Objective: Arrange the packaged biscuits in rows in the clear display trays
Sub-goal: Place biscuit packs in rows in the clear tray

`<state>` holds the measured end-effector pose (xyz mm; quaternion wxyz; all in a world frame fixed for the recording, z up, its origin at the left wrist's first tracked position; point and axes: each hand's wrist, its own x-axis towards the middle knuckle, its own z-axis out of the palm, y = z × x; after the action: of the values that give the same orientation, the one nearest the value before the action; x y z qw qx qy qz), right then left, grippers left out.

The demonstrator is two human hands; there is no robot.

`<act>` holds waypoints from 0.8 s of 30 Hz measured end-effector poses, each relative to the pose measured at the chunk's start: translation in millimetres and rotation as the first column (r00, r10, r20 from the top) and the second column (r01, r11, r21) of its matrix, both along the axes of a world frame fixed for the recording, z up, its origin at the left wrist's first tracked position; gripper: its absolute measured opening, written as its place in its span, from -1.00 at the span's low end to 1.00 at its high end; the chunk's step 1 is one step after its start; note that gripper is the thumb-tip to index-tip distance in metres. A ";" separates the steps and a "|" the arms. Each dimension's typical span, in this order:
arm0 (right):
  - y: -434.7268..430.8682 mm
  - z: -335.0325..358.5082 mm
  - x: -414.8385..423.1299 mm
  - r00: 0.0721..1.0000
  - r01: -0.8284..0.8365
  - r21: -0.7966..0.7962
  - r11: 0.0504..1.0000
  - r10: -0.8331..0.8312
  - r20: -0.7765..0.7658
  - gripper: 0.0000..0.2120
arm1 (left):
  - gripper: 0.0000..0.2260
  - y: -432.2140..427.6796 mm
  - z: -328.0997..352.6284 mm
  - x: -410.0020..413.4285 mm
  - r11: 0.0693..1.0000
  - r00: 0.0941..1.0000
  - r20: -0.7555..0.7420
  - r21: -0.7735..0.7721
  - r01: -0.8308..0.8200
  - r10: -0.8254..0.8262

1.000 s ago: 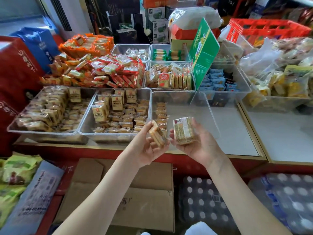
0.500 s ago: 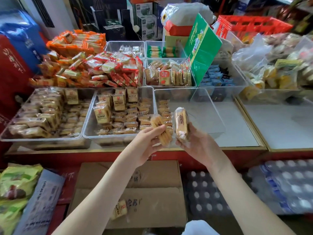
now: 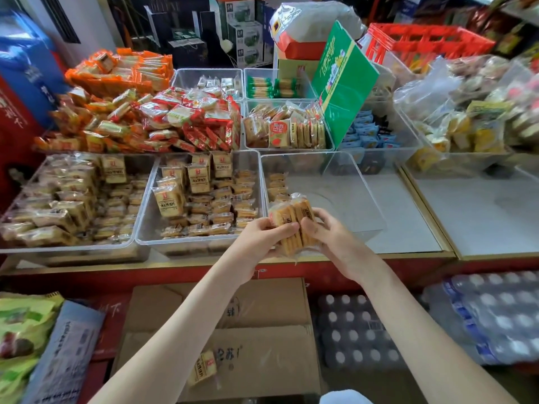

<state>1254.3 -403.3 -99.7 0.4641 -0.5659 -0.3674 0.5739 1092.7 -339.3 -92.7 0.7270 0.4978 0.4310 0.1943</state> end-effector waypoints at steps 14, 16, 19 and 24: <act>57.1 -44.0 84.9 0.977 0.095 -0.103 0.990 -0.113 -0.182 -0.82 | -0.59 44.9 -54.2 18.9 0.885 0.876 -0.128 0.082 -0.457 0.464; 71.2 -59.9 90.3 0.998 0.035 -0.101 0.994 -0.040 -0.050 -0.79 | -0.63 48.2 -60.4 22.6 0.871 0.859 -0.149 0.101 -0.480 0.491; 92.9 -83.1 93.5 0.958 -0.136 -0.138 0.981 0.166 0.234 -0.77 | -0.74 51.0 -68.1 27.8 0.860 0.845 -0.161 0.139 -0.491 0.509; 119.9 -110.0 84.5 0.747 -0.390 -0.301 0.870 0.490 0.450 -0.67 | -0.73 53.1 -82.0 28.7 0.842 0.833 -0.147 0.183 -0.507 0.533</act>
<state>1338.8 -283.4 -209.7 0.1448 -0.6356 -0.5449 0.5274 1121.4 -286.2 -174.7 0.5657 0.4263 0.6042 0.3649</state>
